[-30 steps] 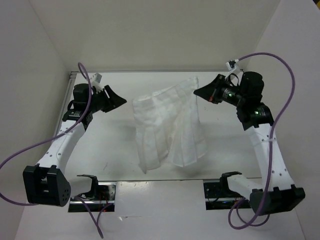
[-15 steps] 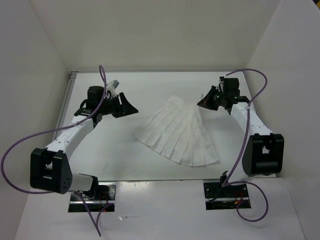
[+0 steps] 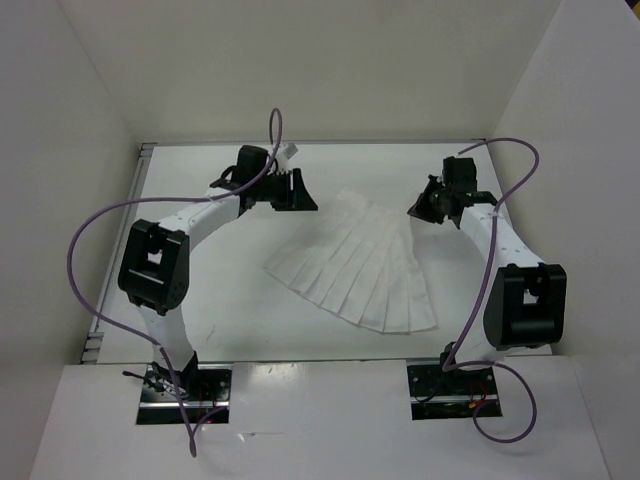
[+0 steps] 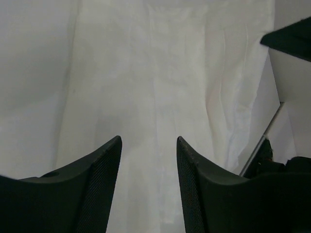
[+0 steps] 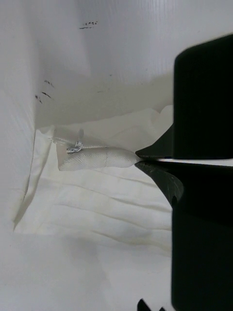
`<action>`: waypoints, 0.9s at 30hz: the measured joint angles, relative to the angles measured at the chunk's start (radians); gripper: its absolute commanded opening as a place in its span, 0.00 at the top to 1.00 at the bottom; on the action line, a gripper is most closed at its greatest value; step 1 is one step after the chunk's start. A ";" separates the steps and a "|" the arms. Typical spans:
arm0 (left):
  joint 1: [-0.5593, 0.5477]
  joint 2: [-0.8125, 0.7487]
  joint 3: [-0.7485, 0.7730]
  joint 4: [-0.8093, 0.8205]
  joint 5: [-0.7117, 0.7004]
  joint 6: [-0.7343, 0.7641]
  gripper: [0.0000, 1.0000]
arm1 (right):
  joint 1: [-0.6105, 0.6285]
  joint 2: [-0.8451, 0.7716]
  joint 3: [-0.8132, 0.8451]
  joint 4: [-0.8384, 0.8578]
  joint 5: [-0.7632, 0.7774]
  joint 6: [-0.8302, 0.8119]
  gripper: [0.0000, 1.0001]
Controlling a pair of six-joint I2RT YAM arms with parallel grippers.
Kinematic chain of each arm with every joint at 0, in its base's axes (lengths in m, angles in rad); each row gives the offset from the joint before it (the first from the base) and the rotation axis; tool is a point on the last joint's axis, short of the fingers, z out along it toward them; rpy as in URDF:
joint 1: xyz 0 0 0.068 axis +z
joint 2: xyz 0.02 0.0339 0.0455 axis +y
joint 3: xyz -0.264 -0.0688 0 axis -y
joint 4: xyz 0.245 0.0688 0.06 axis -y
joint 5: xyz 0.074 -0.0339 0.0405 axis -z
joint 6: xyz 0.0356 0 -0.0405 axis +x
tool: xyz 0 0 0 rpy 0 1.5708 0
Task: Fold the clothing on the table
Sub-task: Flatten the skirt out
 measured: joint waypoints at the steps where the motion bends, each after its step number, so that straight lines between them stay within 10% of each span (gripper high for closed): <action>1: -0.001 0.024 0.035 0.005 -0.008 0.014 0.44 | 0.000 -0.003 0.000 -0.005 0.011 -0.001 1.00; 27: -0.038 0.842 1.007 -0.162 -0.013 0.193 0.39 | 0.002 -0.113 0.000 -0.115 -0.055 -0.092 0.99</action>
